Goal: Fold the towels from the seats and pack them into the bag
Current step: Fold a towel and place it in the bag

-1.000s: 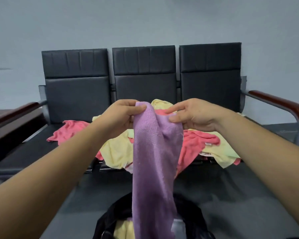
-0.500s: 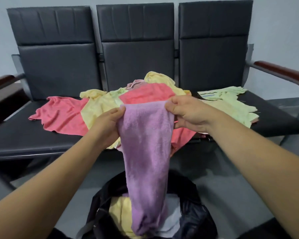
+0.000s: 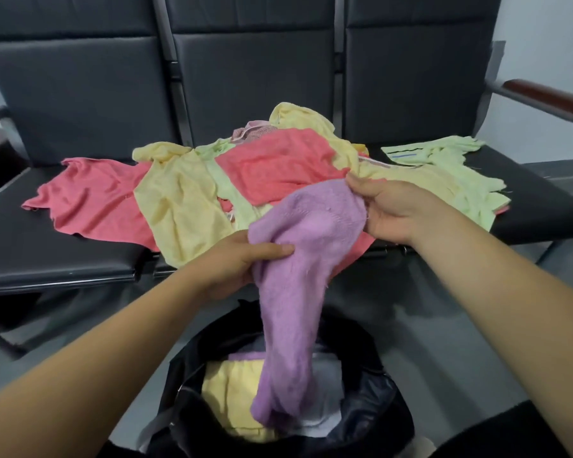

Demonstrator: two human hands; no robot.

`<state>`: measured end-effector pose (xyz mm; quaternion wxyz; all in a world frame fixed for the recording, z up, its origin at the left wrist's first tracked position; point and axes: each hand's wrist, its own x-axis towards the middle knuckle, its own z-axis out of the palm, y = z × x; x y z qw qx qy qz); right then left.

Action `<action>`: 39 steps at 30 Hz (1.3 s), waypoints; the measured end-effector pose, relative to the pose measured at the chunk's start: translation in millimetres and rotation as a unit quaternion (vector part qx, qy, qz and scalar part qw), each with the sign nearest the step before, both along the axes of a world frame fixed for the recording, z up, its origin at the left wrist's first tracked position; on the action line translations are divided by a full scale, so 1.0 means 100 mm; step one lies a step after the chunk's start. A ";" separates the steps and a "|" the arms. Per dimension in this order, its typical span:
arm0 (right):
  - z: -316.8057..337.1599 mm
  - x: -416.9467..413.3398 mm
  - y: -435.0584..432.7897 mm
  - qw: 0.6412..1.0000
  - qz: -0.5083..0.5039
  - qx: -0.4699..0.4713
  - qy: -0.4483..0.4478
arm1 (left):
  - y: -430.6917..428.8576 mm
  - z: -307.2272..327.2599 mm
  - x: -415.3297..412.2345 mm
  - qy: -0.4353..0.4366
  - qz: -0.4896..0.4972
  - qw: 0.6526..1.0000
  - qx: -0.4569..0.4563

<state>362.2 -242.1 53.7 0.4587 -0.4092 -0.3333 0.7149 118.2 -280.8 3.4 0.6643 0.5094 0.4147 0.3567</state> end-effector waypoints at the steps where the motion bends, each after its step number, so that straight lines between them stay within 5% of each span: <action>1: -0.04 0.02 0.01 0.999 0.005 -0.037 0.004 | 0.00 0.04 0.01 -0.018 0.008 1.000 0.000; 10: -0.38 -0.35 -0.15 0.972 0.214 -0.080 -0.053 | 0.05 0.34 0.02 -0.267 0.139 0.952 -0.060; 15: -0.28 -0.42 -0.27 0.957 0.273 0.009 -0.095 | 0.10 0.31 -0.13 -0.242 0.172 0.954 -0.051; 20: -0.15 -0.44 -0.31 0.979 0.198 0.051 -0.006 | -0.01 0.20 -0.10 -0.039 -0.038 0.998 -0.035; 27: -0.09 -0.37 -0.38 0.982 0.160 0.065 -0.078 | -0.07 0.20 -0.04 -0.141 0.008 0.987 -0.071; 34: -0.12 -0.37 -0.40 0.972 0.123 0.133 -0.150 | -0.09 0.18 -0.05 -0.080 -0.045 0.989 -0.113; 39: -0.12 -0.33 -0.31 0.967 0.028 0.187 -0.171 | -0.12 0.20 -0.07 0.055 -0.084 0.986 -0.130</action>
